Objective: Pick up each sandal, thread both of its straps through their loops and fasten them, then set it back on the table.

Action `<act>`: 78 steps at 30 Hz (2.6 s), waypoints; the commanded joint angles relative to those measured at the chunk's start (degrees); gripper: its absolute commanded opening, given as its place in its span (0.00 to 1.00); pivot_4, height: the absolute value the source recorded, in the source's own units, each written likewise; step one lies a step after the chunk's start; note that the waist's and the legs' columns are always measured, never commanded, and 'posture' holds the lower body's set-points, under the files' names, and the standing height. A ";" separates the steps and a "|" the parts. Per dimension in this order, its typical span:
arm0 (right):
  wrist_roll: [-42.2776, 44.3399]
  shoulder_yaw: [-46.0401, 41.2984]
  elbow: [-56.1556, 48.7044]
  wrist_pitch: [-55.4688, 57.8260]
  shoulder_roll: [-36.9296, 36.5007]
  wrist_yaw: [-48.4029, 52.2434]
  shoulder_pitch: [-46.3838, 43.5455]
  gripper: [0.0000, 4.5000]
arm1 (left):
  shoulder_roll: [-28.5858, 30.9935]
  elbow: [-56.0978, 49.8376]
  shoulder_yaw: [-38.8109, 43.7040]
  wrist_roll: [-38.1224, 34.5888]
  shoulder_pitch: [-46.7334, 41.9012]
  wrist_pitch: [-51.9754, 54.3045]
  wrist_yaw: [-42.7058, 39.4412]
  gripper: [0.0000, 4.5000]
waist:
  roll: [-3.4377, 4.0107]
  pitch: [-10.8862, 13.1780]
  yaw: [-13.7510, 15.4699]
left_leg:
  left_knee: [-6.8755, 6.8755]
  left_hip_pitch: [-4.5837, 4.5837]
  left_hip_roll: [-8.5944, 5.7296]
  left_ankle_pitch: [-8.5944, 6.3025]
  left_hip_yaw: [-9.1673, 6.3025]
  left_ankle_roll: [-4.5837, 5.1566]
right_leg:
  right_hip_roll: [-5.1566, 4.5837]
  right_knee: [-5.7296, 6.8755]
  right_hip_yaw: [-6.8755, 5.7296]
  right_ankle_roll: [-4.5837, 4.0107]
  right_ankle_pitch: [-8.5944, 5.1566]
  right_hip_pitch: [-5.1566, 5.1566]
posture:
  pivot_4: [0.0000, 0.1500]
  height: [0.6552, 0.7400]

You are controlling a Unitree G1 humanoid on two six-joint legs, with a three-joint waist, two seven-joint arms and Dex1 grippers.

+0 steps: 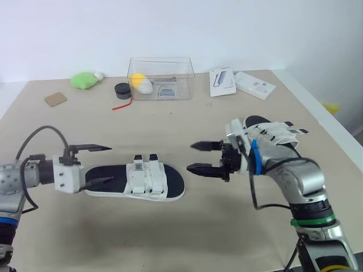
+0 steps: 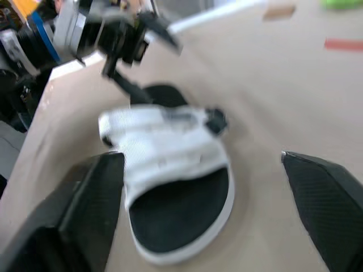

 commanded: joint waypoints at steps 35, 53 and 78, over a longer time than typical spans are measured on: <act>-2.63 3.15 -3.97 -5.37 -0.05 -6.26 -8.07 1.00 | -1.06 10.09 0.39 29.32 -14.38 34.62 49.38 0.01 | 0.08 0.09 -0.08 | 0.79 -0.20 0.24 0.05 -0.04 0.18 | 0.40 0.16 -0.05 0.13 0.47 0.05 | 1.00 1.00; -2.22 3.71 -1.93 -5.16 1.33 -4.47 -9.47 1.00 | -1.69 8.08 -0.18 22.05 -13.99 62.52 41.42 0.81 | 0.05 0.10 0.03 | 0.84 -0.36 -0.17 -0.04 -0.07 0.14 | 0.06 0.20 -0.10 -0.12 0.61 -0.02 | 1.00 1.00; -2.43 -0.13 6.32 -2.18 -3.93 -4.81 -3.82 1.00 | -4.18 -28.62 14.01 -22.79 -1.79 90.10 14.10 0.99 | 0.03 0.10 -0.09 | 0.94 -0.37 -0.31 -0.04 -0.10 0.16 | -0.02 0.19 -0.03 0.05 0.56 0.05 | 1.00 1.00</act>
